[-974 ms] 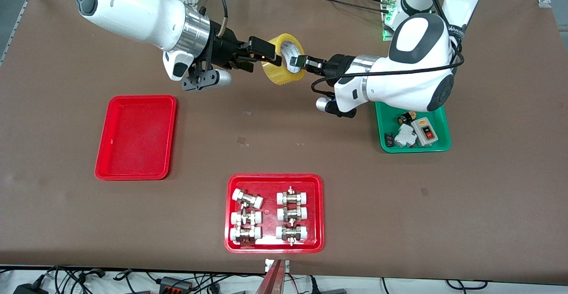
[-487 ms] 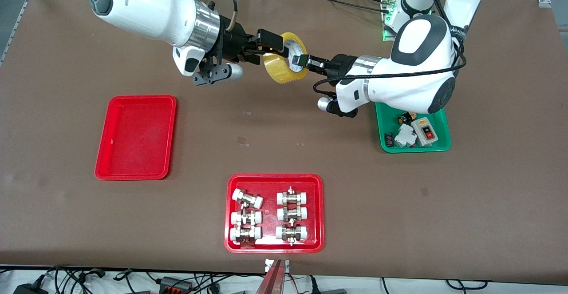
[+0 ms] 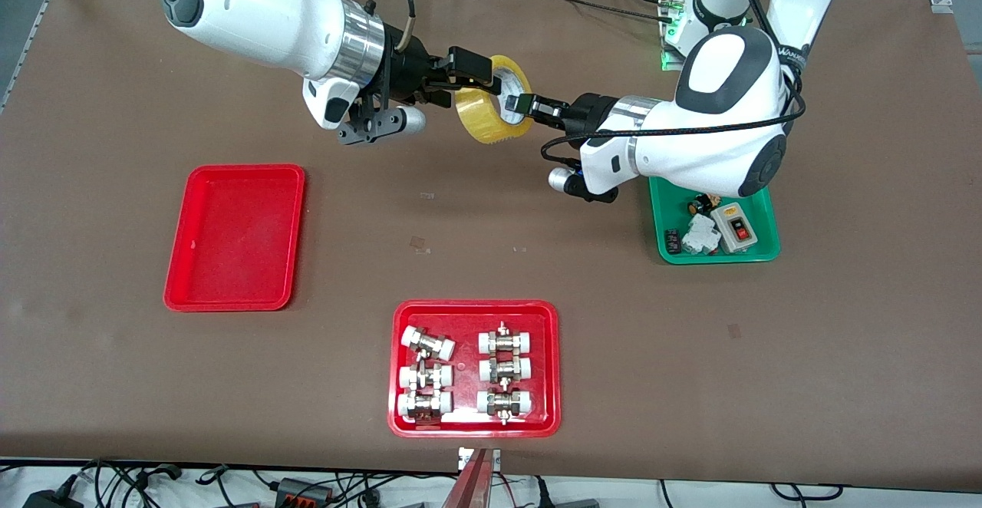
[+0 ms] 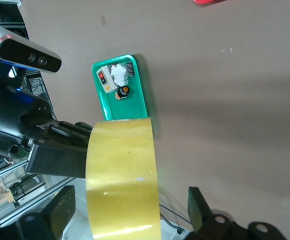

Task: Left arm passes tape to right arm into tray
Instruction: 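Close the right gripper on the tape roll held by the left gripper, then open the left gripper to release the tape to the right gripper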

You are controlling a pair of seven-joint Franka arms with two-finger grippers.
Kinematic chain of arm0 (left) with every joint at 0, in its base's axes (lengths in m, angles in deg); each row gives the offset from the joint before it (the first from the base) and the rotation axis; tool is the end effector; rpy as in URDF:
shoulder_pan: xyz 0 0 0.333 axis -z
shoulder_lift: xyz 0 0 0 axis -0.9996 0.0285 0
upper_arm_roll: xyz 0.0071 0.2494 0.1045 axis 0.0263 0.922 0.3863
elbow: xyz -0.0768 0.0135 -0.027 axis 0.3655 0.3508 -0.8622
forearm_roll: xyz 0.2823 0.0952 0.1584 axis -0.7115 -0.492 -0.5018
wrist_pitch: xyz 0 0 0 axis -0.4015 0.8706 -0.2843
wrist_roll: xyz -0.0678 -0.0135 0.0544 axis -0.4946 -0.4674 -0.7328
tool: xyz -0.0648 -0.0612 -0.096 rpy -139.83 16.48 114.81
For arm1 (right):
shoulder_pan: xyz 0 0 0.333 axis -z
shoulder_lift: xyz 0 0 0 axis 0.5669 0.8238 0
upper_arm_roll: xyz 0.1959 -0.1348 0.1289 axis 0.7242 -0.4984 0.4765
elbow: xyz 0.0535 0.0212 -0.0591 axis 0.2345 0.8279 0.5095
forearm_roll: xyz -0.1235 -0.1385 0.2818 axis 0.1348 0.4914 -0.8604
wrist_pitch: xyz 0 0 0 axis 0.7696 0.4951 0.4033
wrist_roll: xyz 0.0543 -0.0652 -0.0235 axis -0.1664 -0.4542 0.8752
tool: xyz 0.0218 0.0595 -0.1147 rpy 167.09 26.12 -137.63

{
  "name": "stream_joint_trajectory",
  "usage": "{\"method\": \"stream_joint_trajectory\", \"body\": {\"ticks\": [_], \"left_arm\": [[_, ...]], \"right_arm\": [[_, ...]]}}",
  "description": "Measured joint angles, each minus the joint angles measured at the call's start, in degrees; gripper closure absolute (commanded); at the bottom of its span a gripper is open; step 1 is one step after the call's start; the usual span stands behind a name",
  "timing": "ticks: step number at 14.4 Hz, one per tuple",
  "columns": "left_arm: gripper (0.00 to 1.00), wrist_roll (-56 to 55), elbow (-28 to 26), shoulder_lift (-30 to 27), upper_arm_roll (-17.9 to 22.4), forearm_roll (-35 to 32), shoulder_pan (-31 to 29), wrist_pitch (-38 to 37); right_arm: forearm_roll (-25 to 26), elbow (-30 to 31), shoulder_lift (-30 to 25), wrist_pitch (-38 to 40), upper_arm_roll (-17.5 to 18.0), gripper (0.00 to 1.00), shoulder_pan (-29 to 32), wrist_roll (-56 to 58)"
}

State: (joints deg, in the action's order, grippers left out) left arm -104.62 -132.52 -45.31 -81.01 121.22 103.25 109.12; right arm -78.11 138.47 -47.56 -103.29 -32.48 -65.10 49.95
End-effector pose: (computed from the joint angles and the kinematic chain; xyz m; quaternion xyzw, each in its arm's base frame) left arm 0.4791 -0.3402 0.4562 0.8631 -0.0218 -0.2809 0.4191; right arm 0.4587 0.3790 0.5330 -0.9327 0.0492 0.1175 0.3373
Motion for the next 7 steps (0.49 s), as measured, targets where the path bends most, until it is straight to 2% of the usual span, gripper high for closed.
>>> {"method": "stream_joint_trajectory", "body": {"ticks": [1,2,4,7], "left_arm": [[1.0,0.0,0.0,0.0,0.0,0.0,0.0,0.0],[1.0,0.0,0.0,0.0,0.0,0.0,0.0,0.0],[1.0,0.0,-0.01,0.03,0.0,0.0,0.01,-0.04],[1.0,0.02,0.04,0.18,-0.05,0.09,-0.01,-0.43]], "right_arm": [[0.0,0.0,0.0,0.0,0.0,0.36,0.0,0.0],[0.0,0.0,0.0,0.01,0.0,0.58,0.0,0.0],[-0.18,-0.05,0.0,-0.02,0.0,0.66,0.0,0.0],[-0.35,-0.17,0.0,0.22,0.0,0.68,-0.07,0.25]]}}
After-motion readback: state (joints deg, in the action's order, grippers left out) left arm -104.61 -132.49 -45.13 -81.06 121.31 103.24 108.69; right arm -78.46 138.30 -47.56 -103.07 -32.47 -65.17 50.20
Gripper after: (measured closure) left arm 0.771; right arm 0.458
